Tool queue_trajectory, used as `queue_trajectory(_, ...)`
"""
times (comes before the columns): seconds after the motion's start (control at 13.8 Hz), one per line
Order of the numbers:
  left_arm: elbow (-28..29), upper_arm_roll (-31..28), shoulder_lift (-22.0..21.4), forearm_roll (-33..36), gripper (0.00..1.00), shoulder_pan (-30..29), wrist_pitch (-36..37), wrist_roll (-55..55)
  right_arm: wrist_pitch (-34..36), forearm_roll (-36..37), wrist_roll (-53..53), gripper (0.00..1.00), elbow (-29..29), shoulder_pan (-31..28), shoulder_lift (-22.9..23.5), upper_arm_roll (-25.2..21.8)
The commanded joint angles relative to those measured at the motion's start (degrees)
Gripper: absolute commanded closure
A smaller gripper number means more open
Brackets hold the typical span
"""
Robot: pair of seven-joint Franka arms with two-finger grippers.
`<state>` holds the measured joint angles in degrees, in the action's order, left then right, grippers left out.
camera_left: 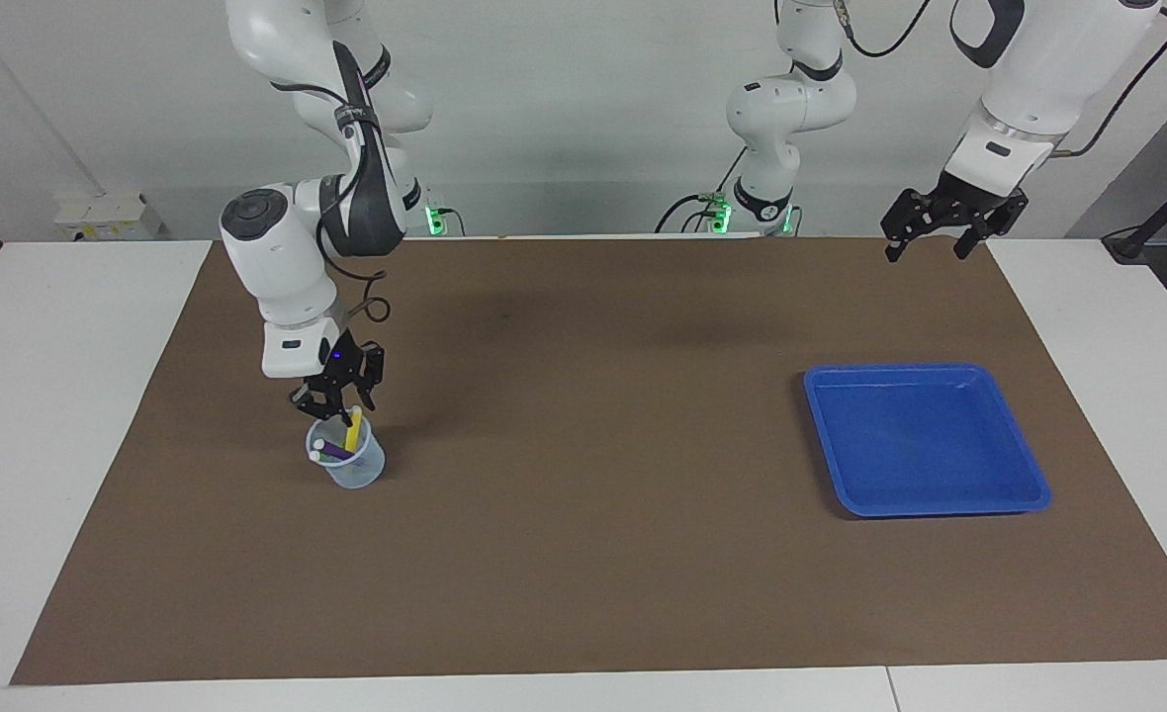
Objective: Right arm passes pens to left for tray arrangement
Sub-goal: 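Grasp the yellow pen with the right gripper and lift it out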
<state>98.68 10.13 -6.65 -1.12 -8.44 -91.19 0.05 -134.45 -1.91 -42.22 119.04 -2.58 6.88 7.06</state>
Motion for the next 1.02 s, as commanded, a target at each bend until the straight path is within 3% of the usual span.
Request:
queue_trajectory(0.0,1.43,-0.11,-1.43,-0.55,0.00,0.09,-0.30,-0.58,-0.20,0.50,0.39,0.82,0.41,-0.76,-0.12,0.68)
queue_trajectory(0.29,2.65,-0.11,-1.87,-0.55,0.00,-0.26,-0.21,-0.49,-0.29,0.59,0.12,1.00,0.41,-0.84,-0.12,0.59)
queue_trajectory(0.58,3.80,-0.19,-2.66,-0.55,0.00,-0.53,-0.39,-0.49,1.80,0.59,-0.40,1.00,-1.60,-0.84,0.41,0.59)
queue_trajectory(0.94,3.80,-0.11,-2.66,-0.55,0.00,-0.53,-0.48,-0.49,10.42,0.77,-2.34,1.00,-10.83,0.12,1.99,0.68)
